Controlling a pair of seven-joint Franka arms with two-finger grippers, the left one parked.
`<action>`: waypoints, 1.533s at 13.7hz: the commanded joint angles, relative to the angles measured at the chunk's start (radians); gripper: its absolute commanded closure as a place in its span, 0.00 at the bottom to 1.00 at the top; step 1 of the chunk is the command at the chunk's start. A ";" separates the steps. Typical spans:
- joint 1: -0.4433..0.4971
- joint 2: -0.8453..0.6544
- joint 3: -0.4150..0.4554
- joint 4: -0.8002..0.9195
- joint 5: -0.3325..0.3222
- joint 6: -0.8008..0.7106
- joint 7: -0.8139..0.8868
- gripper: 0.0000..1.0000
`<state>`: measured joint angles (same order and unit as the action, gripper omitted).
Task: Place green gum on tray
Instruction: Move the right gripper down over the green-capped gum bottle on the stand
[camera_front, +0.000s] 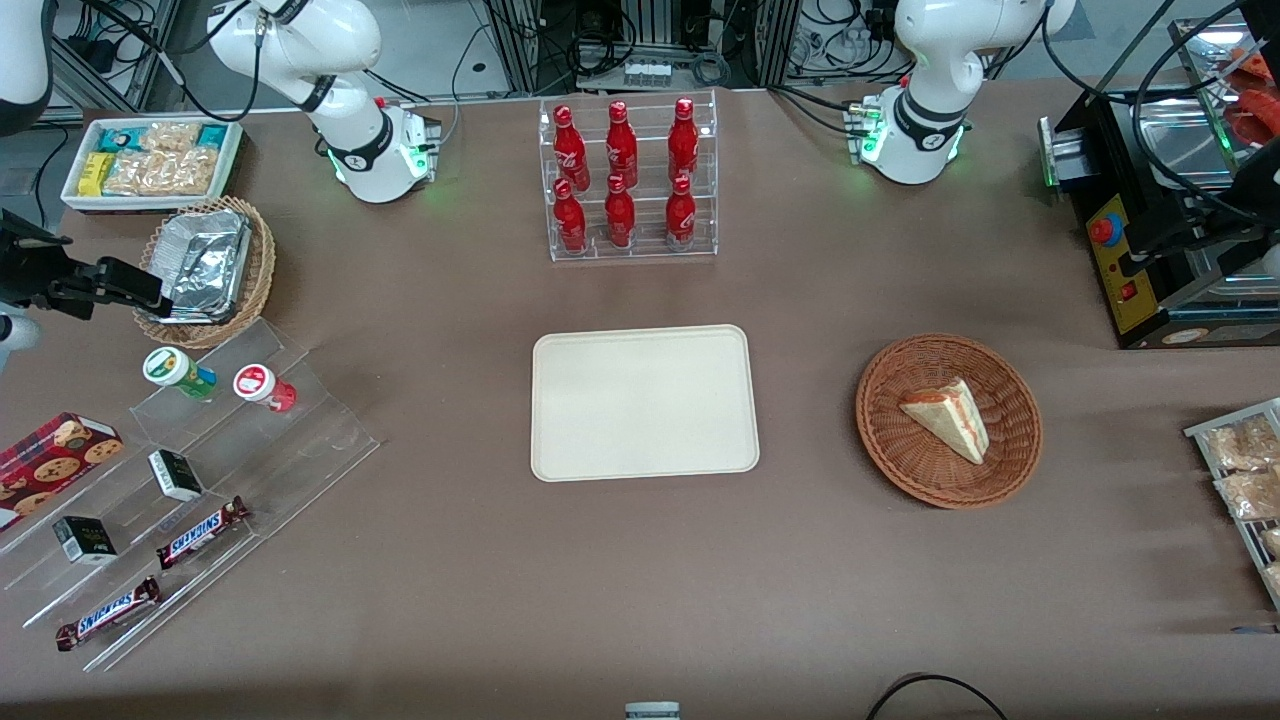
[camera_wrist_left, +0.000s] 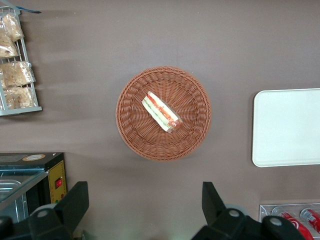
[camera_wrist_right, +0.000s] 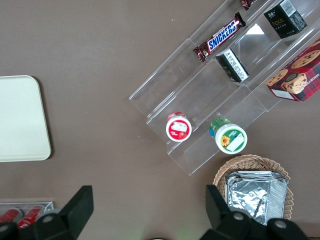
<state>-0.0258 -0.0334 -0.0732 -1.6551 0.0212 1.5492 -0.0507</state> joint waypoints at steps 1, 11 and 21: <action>-0.009 0.009 0.007 0.008 -0.015 0.014 0.012 0.00; -0.088 0.000 -0.013 -0.225 -0.015 0.270 -0.254 0.00; -0.197 -0.034 -0.013 -0.474 -0.004 0.560 -0.696 0.00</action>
<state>-0.1991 -0.0297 -0.0909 -2.0630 0.0196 2.0574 -0.6939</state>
